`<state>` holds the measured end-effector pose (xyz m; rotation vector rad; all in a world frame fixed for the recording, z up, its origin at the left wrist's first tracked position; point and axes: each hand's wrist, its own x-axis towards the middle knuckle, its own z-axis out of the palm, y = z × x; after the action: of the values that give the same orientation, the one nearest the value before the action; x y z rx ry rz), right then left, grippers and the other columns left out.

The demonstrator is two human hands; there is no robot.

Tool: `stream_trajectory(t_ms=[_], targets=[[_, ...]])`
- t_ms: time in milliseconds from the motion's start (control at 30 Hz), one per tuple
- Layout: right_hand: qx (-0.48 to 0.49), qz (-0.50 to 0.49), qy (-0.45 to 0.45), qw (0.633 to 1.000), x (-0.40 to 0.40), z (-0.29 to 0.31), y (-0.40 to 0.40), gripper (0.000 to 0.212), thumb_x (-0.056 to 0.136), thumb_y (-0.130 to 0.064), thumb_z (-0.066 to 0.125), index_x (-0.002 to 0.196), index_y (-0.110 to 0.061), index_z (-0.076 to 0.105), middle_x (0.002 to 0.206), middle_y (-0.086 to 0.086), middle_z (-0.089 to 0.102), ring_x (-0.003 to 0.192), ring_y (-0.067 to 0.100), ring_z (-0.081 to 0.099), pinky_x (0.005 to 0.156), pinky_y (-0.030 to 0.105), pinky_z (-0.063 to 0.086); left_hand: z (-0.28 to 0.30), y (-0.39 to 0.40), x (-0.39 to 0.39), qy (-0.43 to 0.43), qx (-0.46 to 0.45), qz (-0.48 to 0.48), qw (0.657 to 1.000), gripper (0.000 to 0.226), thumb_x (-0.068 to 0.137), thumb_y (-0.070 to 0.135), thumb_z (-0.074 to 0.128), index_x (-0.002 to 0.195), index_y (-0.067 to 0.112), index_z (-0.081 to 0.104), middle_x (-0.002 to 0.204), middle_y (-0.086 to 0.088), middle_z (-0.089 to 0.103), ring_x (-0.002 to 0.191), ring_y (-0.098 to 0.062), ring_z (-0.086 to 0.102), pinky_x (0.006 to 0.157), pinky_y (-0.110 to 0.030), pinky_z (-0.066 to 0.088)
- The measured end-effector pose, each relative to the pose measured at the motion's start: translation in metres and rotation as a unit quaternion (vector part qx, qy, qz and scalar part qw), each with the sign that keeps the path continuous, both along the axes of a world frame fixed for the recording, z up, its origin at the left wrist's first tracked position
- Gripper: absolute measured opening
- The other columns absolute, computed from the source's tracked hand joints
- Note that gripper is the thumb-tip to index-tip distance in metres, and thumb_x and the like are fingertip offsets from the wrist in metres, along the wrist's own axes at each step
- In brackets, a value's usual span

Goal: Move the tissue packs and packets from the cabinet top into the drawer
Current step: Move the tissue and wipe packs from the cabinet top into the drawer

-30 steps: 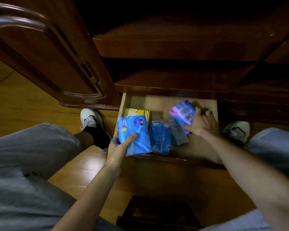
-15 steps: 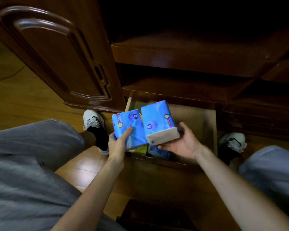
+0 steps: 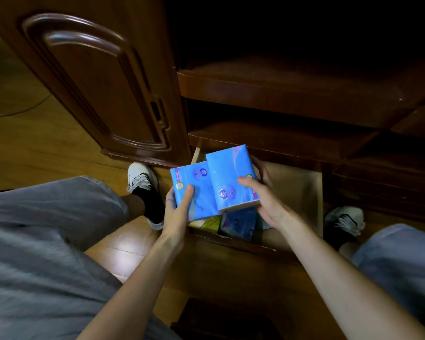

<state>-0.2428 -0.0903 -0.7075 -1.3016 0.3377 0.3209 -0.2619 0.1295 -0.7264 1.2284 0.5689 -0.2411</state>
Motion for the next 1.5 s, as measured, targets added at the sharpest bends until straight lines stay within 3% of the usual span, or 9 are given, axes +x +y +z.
stream_trajectory(t_ms=[100,267,433,600,800,933,1200,1367,1500], targets=[[0.086,-0.011,0.041,0.995,-0.004,0.004,-0.001,0.078,0.071,-0.044,0.081,0.142,-0.025,0.053,0.128,0.008,0.069,0.108,0.023,0.072,0.075,0.033,0.060,0.006,0.001,0.004,-0.022,0.012,0.001,1.000,0.083,0.075,0.065,0.075,0.145,0.032,0.044,0.120,0.008,0.075,0.104,-0.013,0.075,0.074,-0.027,0.061],[0.192,0.000,0.068,0.979,-0.006,0.012,-0.007,0.069,0.071,-0.037,0.081,0.134,-0.019,0.059,0.124,0.011,0.070,0.102,0.024,0.072,0.087,0.039,0.055,0.014,-0.004,0.002,-0.093,0.052,-0.046,0.993,0.060,0.098,0.047,0.062,0.149,0.050,0.031,0.123,0.015,0.072,0.109,-0.015,0.073,0.077,-0.029,0.062],[0.142,0.061,0.041,0.987,-0.010,0.017,0.017,0.068,0.084,-0.038,0.071,0.145,-0.021,0.047,0.135,0.014,0.064,0.111,0.027,0.069,0.083,0.038,0.058,0.029,-0.013,-0.002,-0.120,0.046,-0.115,0.985,0.053,0.108,0.035,0.045,0.151,0.054,0.019,0.134,0.023,0.065,0.115,-0.015,0.071,0.082,-0.029,0.061],[0.064,0.087,0.010,0.994,-0.013,0.025,0.025,0.054,0.090,-0.043,0.065,0.141,-0.030,0.049,0.129,0.007,0.069,0.113,0.028,0.069,0.079,0.035,0.059,0.045,-0.011,-0.004,-0.143,-0.026,-0.183,0.972,0.072,0.095,0.068,0.041,0.159,0.044,0.018,0.156,0.008,0.049,0.136,-0.018,0.056,0.107,-0.035,0.052],[0.023,0.089,-0.039,0.995,-0.020,0.033,0.042,0.047,0.097,-0.043,0.059,0.142,-0.039,0.047,0.135,-0.001,0.065,0.119,0.024,0.067,0.099,0.045,0.053,0.046,-0.002,0.001,-0.068,-0.058,-0.218,0.972,0.118,0.067,0.074,0.078,0.159,0.022,0.027,0.146,-0.007,0.060,0.126,-0.026,0.064,0.090,-0.031,0.058],[0.058,0.064,-0.050,0.995,-0.022,0.034,0.042,0.053,0.094,-0.033,0.066,0.143,-0.039,0.047,0.133,0.001,0.067,0.115,0.026,0.068,0.086,0.035,0.058,0.040,0.003,0.010,-0.078,-0.055,-0.219,0.971,0.083,0.075,0.047,0.085,0.144,0.044,0.041,0.134,0.000,0.068,0.117,-0.028,0.069,0.086,-0.036,0.060],[0.099,0.035,0.042,0.994,-0.011,-0.005,0.018,0.046,0.093,-0.064,0.057,0.132,-0.041,0.063,0.131,0.003,0.068,0.110,0.020,0.070,0.089,0.043,0.057,0.021,0.004,0.003,-0.013,-0.084,-0.147,0.985,0.072,0.070,0.039,0.078,0.137,0.034,0.051,0.125,-0.006,0.074,0.102,-0.028,0.076,0.069,-0.039,0.061],[-0.316,-0.018,0.176,0.932,-0.009,-0.077,-0.040,0.051,0.102,-0.032,0.054,0.149,-0.018,0.041,0.142,0.011,0.054,0.125,0.030,0.056,0.103,0.045,0.046,0.010,0.011,0.003,0.012,-0.080,-0.153,0.985,0.070,0.074,0.039,0.078,0.138,0.036,0.048,0.129,-0.005,0.072,0.112,-0.031,0.072,0.085,-0.053,0.060],[-0.442,0.088,0.234,0.862,-0.016,-0.116,-0.054,0.051,0.104,-0.033,0.051,0.147,-0.008,0.041,0.145,0.018,0.049,0.129,0.034,0.051,0.109,0.046,0.043,0.005,0.008,-0.001,0.008,-0.051,-0.175,0.983,0.072,0.075,0.040,0.079,0.140,0.037,0.046,0.129,-0.004,0.072,0.111,-0.030,0.073,0.080,-0.043,0.061]])
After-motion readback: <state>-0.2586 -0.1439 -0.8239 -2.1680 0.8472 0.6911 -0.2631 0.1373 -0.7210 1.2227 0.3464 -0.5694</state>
